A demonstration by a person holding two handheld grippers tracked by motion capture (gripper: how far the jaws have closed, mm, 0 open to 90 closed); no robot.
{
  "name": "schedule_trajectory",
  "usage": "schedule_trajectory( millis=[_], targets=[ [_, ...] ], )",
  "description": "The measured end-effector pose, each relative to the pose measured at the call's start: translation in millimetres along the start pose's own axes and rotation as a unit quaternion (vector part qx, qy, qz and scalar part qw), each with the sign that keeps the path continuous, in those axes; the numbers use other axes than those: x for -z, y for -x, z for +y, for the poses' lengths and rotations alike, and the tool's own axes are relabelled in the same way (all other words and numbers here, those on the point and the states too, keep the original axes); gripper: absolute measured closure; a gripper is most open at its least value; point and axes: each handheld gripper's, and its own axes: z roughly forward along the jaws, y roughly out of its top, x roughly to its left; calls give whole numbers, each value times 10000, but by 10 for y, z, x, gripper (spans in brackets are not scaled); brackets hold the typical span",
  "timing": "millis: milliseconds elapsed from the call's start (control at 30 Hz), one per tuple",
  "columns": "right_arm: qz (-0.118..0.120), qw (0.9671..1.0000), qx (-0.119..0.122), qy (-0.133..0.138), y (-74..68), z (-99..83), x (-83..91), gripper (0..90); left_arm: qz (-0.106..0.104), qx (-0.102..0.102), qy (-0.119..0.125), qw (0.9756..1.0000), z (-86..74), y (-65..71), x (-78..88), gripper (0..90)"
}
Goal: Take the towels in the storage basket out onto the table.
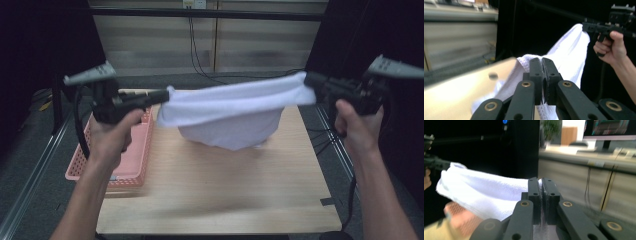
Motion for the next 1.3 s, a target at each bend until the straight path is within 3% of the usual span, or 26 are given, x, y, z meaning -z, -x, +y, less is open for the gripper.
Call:
schedule_trajectory(
  millis=[100, 167, 233, 300, 467, 500, 533, 600, 633, 700, 733, 800, 867, 933, 1000, 1067, 1200, 1300],
  targets=[
    [77, 9989, -1, -453, -102, -490, 96, 870, -88, 133, -289, 9995, -489, -14, -34, 872],
    [186, 9970, -175, -736, -157, -812, 152, 870, -112, 283, -419, 9987, -793, -22, -58, 871],
    [253, 9954, -288, -875, -234, -1096, 235, 870, -60, 415, -368, 9984, -1048, 0, -77, 871],
    [312, 9936, -448, -986, -301, -1317, 304, 870, -60, 441, -646, 9969, -1311, 40, -110, 871],
    [467, 9840, -767, -1538, -473, -1944, 423, 868, -85, 725, -984, 9925, -1819, 123, -53, 866],
    [610, 9809, -860, -1637, -539, -2077, 483, 867, -128, 680, -1026, 9923, -1871, 150, -29, 866],
    [664, 9797, -882, -1672, -576, -2121, 516, 866, -263, 755, -1078, 9910, -1931, 195, 2, 866],
    [769, 9776, -801, -1789, -681, -2167, 625, 842, -433, 686, -1207, 9894, -2007, 315, 95, 841],
    [873, 9768, -793, -1787, -717, -2170, 674, 786, -475, 645, -1212, 9894, -2035, 378, 138, 796],
    [651, 9793, -545, -1837, -746, -2145, 718, 696, -370, 654, -1265, 9891, -2067, 420, 182, 683],
    [482, 9800, -477, -1869, -722, -2140, 707, 670, -415, 623, -1259, 9892, -2077, 403, 179, 696],
    [478, 9802, -669, -1800, -620, -2167, 640, 608, -361, 596, -1299, 9891, -2071, 308, 131, 699],
    [253, 9802, -541, -1887, -573, -2187, 545, 594, -307, 654, -1295, 9889, -2044, 199, 47, 718],
    [292, 9788, -541, -1955, -523, -2213, 429, 590, -229, 529, -1382, 9887, -2014, 99, -78, 704],
    [322, 9753, -493, -2127, -486, -2233, 289, 587, -198, 608, -1487, 9868, -1997, -43, -255, 695],
    [304, 9728, -430, -2258, -429, -2251, 129, 594, -147, 570, -1533, 9864, -1985, -147, -397, 701],
    [250, 9667, -434, -2509, -220, -2335, -226, 599, -58, 665, -1657, 9839, -1968, -371, -714, 724],
    [234, 9600, -424, -2759, -85, -2419, -490, 584, -21, 503, -1818, 9820, -1976, -464, -917, 740]
  ],
)
